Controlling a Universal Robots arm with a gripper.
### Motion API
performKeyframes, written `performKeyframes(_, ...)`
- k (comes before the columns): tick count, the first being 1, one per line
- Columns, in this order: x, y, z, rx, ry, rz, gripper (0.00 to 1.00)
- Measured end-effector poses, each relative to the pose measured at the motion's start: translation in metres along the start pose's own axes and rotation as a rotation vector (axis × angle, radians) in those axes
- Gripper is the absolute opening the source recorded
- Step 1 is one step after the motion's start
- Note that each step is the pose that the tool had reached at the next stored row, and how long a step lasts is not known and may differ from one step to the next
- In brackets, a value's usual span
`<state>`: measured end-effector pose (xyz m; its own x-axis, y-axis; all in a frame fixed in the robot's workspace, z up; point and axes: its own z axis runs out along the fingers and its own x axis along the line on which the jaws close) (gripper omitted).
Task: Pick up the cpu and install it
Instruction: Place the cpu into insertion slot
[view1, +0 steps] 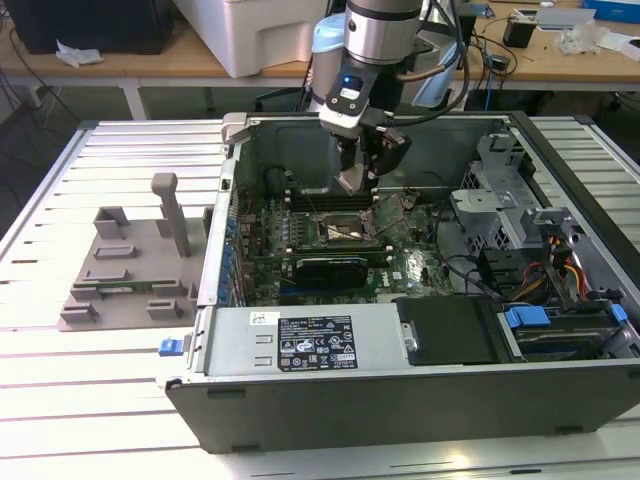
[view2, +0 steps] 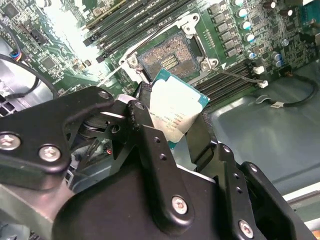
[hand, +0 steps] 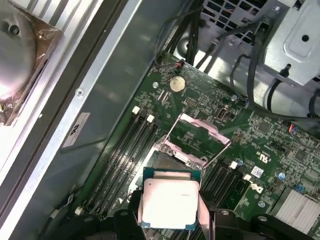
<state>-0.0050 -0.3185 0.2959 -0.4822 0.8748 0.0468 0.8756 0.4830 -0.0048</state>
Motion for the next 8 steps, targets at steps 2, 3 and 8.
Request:
performKeyframes(2, 0.0, 0.0, 0.0, -0.0005, -0.0026, 0.045, 0.53)
performKeyframes(3, 0.0, 0.0, 0.0001, -0.0005, -0.0041, 0.063, 0.53)
performKeyframes(8, 0.0, 0.0, 0.0003, -0.0014, -0.0077, 0.128, 0.53)
